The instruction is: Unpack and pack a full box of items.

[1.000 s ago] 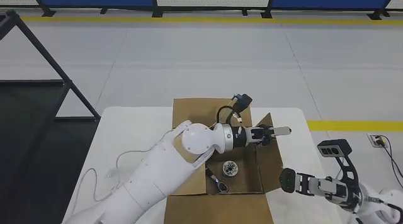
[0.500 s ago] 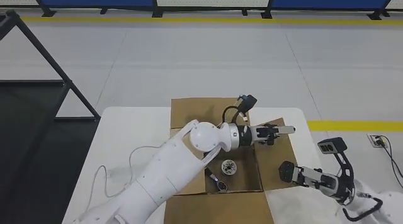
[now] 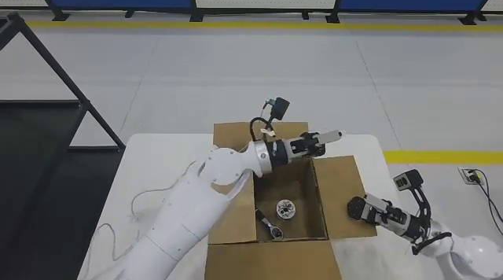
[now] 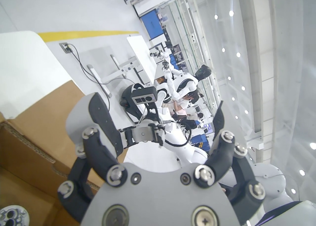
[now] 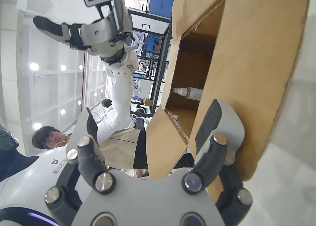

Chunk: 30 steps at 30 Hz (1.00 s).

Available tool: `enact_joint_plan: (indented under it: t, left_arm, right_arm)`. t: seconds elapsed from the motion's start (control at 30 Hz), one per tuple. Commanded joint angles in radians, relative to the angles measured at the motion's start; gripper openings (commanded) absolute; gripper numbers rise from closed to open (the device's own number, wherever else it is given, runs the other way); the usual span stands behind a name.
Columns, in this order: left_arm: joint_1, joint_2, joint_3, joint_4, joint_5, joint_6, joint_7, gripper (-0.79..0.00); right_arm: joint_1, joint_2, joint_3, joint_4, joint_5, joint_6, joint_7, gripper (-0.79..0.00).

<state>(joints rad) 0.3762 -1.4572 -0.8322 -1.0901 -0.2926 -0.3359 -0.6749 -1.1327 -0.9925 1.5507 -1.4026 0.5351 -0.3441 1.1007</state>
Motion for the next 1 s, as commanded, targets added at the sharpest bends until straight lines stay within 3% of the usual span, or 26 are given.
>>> enact_joint_plan:
  t: [0.0,0.13,0.3,0.83,0.97]
  left_arm:
    - [0.08,0.037,-0.089,-0.12,0.052,0.02,-0.005,0.0]
    - [0.266,0.099,-0.264,-0.358,0.149,0.064,-0.025,0.0]
    - [0.486,0.144,-0.438,-0.593,0.206,0.119,-0.036,0.0]
    - [0.486,0.144,-0.438,-0.593,0.206,0.119,-0.036,0.0]
    - [0.536,0.148,-0.448,-0.6,0.188,0.117,-0.013,0.0]
  right_arm:
    - [0.019,-0.003,-0.011,0.035,0.014,-0.005,-0.008,0.0]
    - [0.05,-0.008,-0.036,0.085,0.035,-0.009,-0.02,0.0]
    - [0.062,-0.011,-0.045,0.098,0.037,-0.006,-0.052,0.0]
    - [0.058,-0.014,-0.058,0.073,0.028,0.007,-0.074,0.0]
    - [0.063,-0.018,-0.088,0.055,-0.009,0.026,-0.119,0.0]
